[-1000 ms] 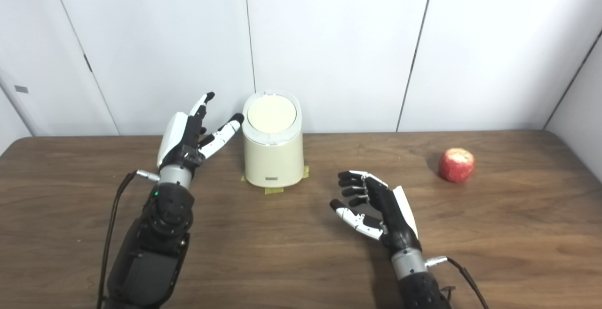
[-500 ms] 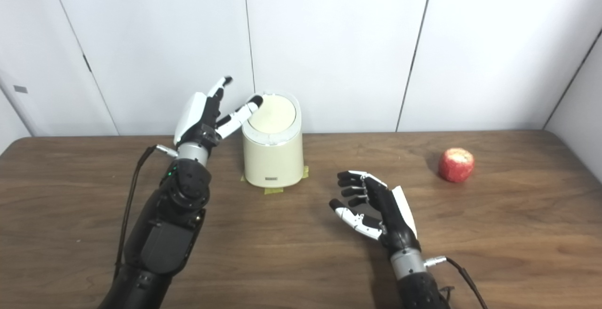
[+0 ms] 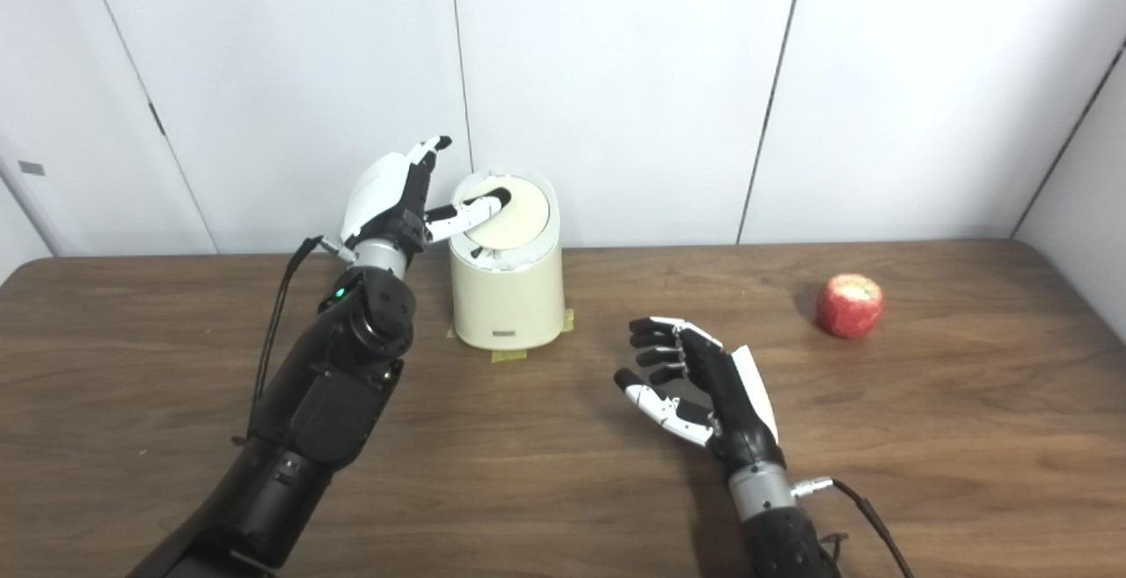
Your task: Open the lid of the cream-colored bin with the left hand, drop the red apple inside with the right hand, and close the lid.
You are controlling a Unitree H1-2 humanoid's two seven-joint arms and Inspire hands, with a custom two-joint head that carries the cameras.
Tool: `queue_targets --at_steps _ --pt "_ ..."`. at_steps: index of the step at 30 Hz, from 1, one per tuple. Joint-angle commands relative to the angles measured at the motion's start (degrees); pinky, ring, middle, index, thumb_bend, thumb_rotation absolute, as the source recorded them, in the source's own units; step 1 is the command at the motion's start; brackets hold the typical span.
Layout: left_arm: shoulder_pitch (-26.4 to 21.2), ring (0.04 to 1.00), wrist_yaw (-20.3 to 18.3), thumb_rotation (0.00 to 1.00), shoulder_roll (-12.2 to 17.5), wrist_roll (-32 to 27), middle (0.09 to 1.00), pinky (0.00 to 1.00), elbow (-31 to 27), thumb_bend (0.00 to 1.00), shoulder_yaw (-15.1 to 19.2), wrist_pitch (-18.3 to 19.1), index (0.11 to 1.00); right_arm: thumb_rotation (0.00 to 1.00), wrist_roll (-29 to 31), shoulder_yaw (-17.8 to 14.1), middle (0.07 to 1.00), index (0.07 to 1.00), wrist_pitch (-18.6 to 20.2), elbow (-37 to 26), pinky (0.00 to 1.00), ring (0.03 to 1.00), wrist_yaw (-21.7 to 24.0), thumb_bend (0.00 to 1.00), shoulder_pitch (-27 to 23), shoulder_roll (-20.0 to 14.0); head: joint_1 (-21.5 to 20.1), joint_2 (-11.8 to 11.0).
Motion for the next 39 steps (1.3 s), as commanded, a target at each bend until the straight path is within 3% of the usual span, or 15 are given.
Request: queue_targets --at_steps 1,8,13,17,20,25,28,39 --pt "-3.8 0.968 2.2 0.46 0.8 1.6 0.97 0.95 -0.2 0.78 -0.5 -1.8 0.939 0.27 0.2 -0.1 0.689 0.684 -1.8 -1.9 0.56 0.652 -0.2 0.26 -1.8 -0.2 0.0 0.0" --pt "-3.8 0.977 2.5 0.34 1.4 2.7 0.974 0.98 -0.1 0.82 -1.9 -0.4 0.942 0.29 -0.1 0.1 0.686 0.684 -1.7 -2.0 0.55 0.649 -0.3 0.26 -1.7 -0.1 0.0 0.1" --pt "-3.6 0.967 3.1 0.15 2.9 6.9 0.966 0.94 -0.7 0.94 -4.8 -0.3 0.946 0.26 -0.1 0.1 0.685 0.681 -2.0 -1.9 0.55 0.646 -0.3 0.25 -1.9 -0.2 0.1 0.3" --pt "-3.8 0.962 3.5 0.08 4.1 12.3 0.966 0.94 -0.7 0.95 -8.0 0.5 0.954 0.29 -0.1 0.0 0.689 0.684 -1.1 -2.3 0.56 0.651 -0.1 0.26 -1.8 -0.2 0.3 0.5" --pt "-4.2 0.985 5.6 0.05 5.9 18.7 0.979 0.98 1.0 0.98 -12.2 0.2 0.968 0.29 -0.1 0.0 0.687 0.685 -1.6 -2.2 0.56 0.649 -0.2 0.26 -1.8 -0.3 0.2 0.5" --pt "-4.9 1.0 6.0 0.1 8.3 27.1 1.0 1.0 1.3 1.0 -17.0 0.6 0.999 0.25 -0.3 0.1 0.687 0.683 -0.9 -2.6 0.56 0.651 0.0 0.25 -1.8 -0.2 0.2 0.5" --pt "-5.0 1.0 6.2 0.12 9.0 30.1 1.0 1.0 1.2 1.0 -18.1 0.4 1.0 0.26 -0.3 0.1 0.685 0.68 -0.9 -2.5 0.56 0.648 -0.2 0.26 -1.8 -0.1 0.2 0.4" --pt "-4.3 1.0 3.7 0.14 8.9 31.0 1.0 1.0 0.7 1.0 -17.0 0.1 1.0 0.26 -0.2 0.1 0.687 0.684 -1.3 -2.3 0.55 0.648 -0.2 0.26 -1.9 -0.1 0.1 0.3"
